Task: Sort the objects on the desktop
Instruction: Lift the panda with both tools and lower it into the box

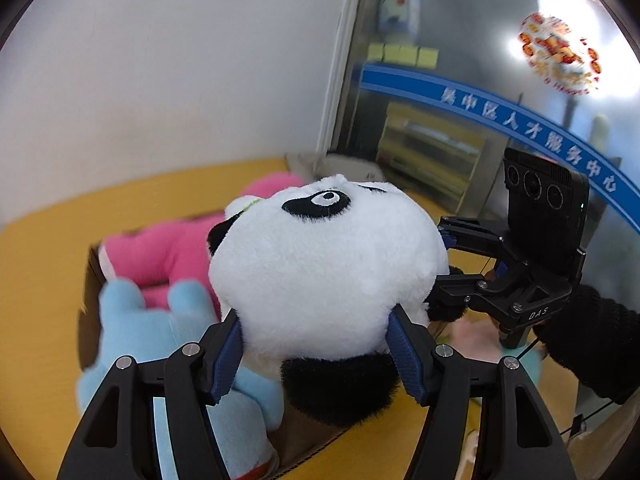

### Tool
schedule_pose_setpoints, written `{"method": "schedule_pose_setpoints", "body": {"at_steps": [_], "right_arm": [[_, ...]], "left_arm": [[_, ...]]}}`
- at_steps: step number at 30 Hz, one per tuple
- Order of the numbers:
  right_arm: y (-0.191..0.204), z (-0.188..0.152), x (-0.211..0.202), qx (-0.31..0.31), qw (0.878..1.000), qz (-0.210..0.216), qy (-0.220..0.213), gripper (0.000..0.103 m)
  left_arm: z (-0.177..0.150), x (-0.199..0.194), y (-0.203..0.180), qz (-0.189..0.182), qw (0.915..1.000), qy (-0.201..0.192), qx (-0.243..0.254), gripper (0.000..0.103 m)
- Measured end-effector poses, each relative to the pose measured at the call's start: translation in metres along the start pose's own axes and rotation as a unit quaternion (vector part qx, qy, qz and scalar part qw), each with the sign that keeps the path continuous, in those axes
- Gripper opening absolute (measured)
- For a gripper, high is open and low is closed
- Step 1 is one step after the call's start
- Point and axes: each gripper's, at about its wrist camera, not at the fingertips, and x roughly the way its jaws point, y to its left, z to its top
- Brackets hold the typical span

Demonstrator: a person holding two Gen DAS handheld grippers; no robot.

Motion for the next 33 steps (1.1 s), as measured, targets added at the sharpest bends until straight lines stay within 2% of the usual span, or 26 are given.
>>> {"method": "schedule_pose_setpoints", "body": {"at_steps": [3, 7, 13, 19, 22, 26, 30, 33], "right_arm": [[-0.019, -0.019, 0.032, 0.030, 0.998, 0.017, 0.055, 0.056], [-0.019, -0.018, 0.052, 0.026, 0.992, 0.032, 0.116, 0.056], [-0.013, -0.035, 0.088, 0.001, 0.970, 0.035, 0.240, 0.056], [-0.019, -0.037, 0.095, 0.014, 0.958, 0.041, 0.282, 0.057], [-0.018, -0.042, 0.097, 0.011, 0.949, 0.039, 0.312, 0.068], [-0.024, -0.040, 0.086, 0.018, 0.953, 0.041, 0.300, 0.070], [-0.033, -0.029, 0.071, 0.023, 0.962, 0.049, 0.267, 0.070], [-0.043, -0.019, 0.062, 0.031, 0.969, 0.051, 0.242, 0.070]], "left_arm": [[-0.011, 0.018, 0.002, 0.006, 0.9997, 0.022, -0.010, 0.070], [-0.023, 0.027, 0.002, 0.014, 0.9990, 0.041, -0.010, 0.070], [-0.049, 0.041, -0.006, 0.034, 0.9955, 0.086, 0.020, 0.070], [-0.053, 0.031, -0.012, 0.020, 0.9953, 0.093, 0.019, 0.070], [-0.054, 0.020, -0.018, 0.012, 0.9945, 0.098, 0.036, 0.067], [-0.045, -0.007, -0.012, 0.006, 0.9962, 0.081, 0.032, 0.066], [-0.018, -0.038, 0.006, 0.008, 0.9987, 0.040, 0.032, 0.066], [0.012, -0.026, 0.008, 0.007, 0.9986, 0.032, 0.042, 0.066]]}}
